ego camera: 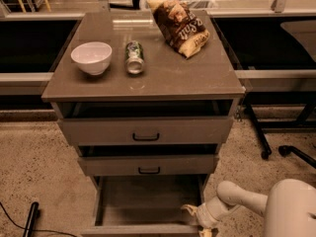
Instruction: Open bottom drawer
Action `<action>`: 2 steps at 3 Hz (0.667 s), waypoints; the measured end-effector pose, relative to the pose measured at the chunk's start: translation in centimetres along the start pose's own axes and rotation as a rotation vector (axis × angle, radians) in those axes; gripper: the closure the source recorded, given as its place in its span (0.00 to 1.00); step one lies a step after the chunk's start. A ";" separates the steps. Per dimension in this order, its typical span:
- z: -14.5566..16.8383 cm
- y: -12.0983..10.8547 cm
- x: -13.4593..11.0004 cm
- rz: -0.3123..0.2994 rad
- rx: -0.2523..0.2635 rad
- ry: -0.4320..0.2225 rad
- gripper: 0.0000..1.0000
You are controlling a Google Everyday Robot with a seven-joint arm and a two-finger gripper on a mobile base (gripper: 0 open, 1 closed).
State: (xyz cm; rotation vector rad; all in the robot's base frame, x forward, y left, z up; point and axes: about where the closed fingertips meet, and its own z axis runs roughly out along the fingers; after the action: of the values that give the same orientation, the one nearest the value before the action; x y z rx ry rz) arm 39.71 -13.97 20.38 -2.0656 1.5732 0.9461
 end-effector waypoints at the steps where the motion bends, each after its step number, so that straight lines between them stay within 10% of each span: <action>1: -0.1 0.1 0.0 0.001 0.002 -0.005 0.00; 2: -0.5 0.3 0.2 0.002 0.011 -0.023 0.00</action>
Offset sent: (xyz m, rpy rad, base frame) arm 0.0024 -0.0141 0.0072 0.0375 -0.0054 -0.0262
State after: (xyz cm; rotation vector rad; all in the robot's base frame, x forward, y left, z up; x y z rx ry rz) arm 39.61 -14.50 20.63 -2.0385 1.5661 0.9569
